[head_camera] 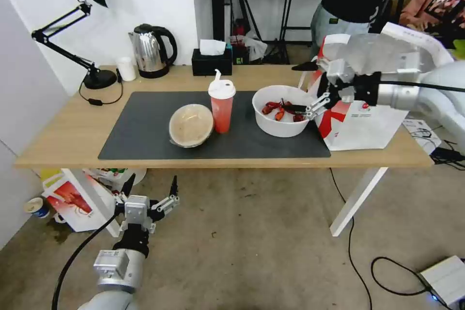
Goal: Pick up the trash from the table and place it into the takeout bag.
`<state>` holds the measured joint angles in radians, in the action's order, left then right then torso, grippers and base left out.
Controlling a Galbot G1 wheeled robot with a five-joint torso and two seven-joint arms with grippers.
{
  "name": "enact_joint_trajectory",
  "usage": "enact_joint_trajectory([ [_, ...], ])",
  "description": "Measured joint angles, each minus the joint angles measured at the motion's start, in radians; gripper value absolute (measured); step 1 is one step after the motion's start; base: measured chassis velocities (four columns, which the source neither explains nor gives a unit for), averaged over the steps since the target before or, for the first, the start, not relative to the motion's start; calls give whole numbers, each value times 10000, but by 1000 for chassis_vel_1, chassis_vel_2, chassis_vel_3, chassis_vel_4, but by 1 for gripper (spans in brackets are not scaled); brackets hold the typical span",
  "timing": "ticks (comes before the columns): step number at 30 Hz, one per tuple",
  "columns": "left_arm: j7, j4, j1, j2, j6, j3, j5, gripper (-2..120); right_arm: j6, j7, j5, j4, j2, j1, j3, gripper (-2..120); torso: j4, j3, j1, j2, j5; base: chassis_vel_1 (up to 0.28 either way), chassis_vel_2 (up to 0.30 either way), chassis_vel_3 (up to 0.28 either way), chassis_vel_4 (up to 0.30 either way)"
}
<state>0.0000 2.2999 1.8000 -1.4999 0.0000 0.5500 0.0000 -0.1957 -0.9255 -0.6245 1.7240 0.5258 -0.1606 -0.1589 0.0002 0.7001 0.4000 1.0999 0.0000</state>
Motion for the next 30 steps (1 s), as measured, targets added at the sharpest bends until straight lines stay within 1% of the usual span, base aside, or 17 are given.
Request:
enact_joint_trajectory([
  [1, 0, 0, 0, 0, 0, 0, 0, 100, 0, 0, 0, 0, 0, 0, 0, 100, 0, 0, 0, 0, 0, 0, 0, 0, 0],
  [4, 0, 0, 0, 0, 0, -1, 0, 100, 287, -888, 193, -813, 344, 575, -442, 100, -2, 0, 1, 0, 0, 0, 0, 0, 0],
  [5, 0, 0, 0, 0, 0, -1, 0, 100, 287, -888, 193, -813, 344, 575, -442, 100, -2, 0, 1, 0, 0, 0, 0, 0, 0],
  [6, 0, 1, 0, 0, 0, -1, 0, 100, 448, -1270, 280, -1135, 474, 755, -508, 100, -3, 0, 0, 0, 0, 0, 0, 0, 0],
  [8, 0, 0, 0, 0, 0, -1, 0, 100, 616, -1660, 439, -1500, 633, 1050, -623, 100, -3, 0, 1, 0, 0, 0, 0, 0, 0],
  [11, 0, 0, 0, 0, 0, -1, 0, 100, 675, -1851, 637, -1678, 744, 1315, -769, 100, -3, 0, 0, 0, 0, 0, 0, 0, 0],
  [13, 0, 0, 0, 0, 0, -1, 0, 100, 695, -2277, 1030, -1922, 906, 1757, -1018, 100, -3, -1, 0, 1, -2, 0, 0, 0, 0],
  [15, 0, 0, 0, 0, 0, -1, 0, 100, 699, -2449, 1140, -2021, 962, 1900, -1105, 100, -1, -1, 1, 0, -3, 0, 0, 0, 0],
  [17, 0, 0, 0, 0, 0, -1, 0, 100, 713, -2893, 1400, -2342, 1103, 2312, -1408, 100, 0, -1, 1, 0, -1, 0, 0, 0, 0],
  [19, 0, 0, 0, 0, 0, -1, 0, 100, 729, -3046, 1475, -2459, 1136, 2444, -1521, 100, -1, -1, 0, 1, -1, 0, 0, 0, 0],
  [22, 0, 0, 0, 0, 0, 0, -1, 100, 821, -3398, 1680, -2950, 1246, 2892, -1859, 100, -2, -1, 0, 2, -2, 0, 0, 0, 0],
  [27, 0, 0, 0, 0, 0, -1, 0, 100, 922, -3491, 1755, -3468, 1376, 3092, -2034, 100, -1, -1, 1, 1, 1, 0, 0, 0, 0],
  [30, 0, 0, 0, 0, 0, -1, 0, 100, 1017, -3405, 1793, -3663, 1400, 2950, -2045, 100, -3, -2, 0, 2, -1, 0, 0, 0, 0],
])
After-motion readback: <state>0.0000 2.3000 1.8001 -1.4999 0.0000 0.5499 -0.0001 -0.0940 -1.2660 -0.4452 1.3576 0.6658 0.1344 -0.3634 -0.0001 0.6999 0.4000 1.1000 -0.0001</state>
